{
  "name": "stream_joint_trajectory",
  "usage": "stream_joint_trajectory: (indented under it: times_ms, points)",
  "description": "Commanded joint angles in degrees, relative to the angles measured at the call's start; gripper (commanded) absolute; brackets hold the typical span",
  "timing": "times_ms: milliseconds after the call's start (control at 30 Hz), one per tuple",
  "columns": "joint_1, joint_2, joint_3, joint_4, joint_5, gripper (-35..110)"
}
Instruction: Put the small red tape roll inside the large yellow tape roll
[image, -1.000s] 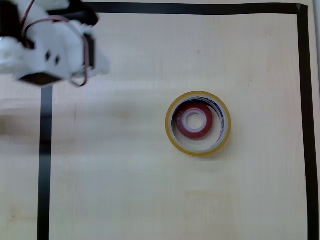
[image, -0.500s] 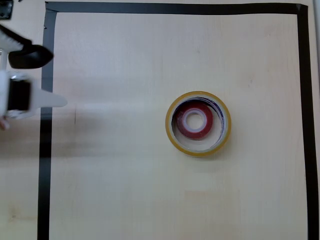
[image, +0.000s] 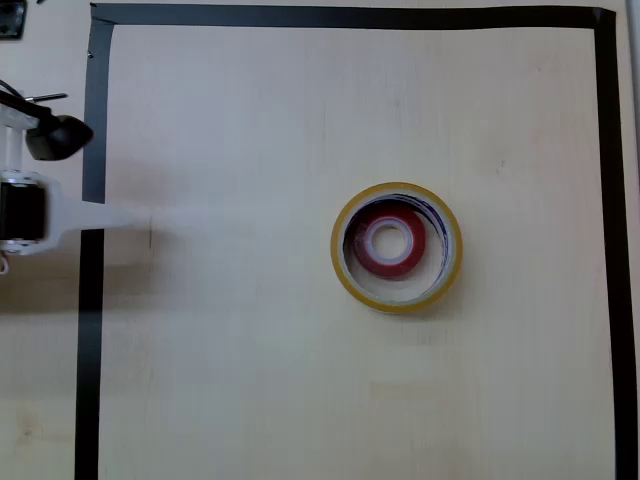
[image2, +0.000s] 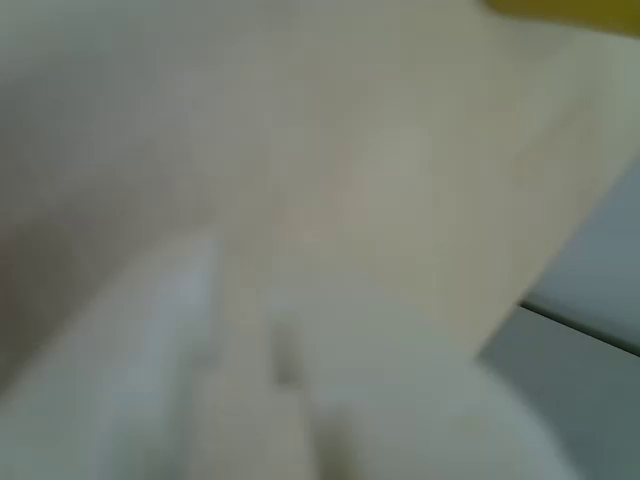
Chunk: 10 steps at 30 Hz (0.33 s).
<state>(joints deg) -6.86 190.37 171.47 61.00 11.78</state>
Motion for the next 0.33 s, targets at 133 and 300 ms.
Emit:
stream_joint_trajectory:
  times_ms: [133,300]
  points:
    - [0.18,0.79,4.48,-2.72,0.88,0]
    - [0.62,0.79,4.48,-2.72,0.97,0]
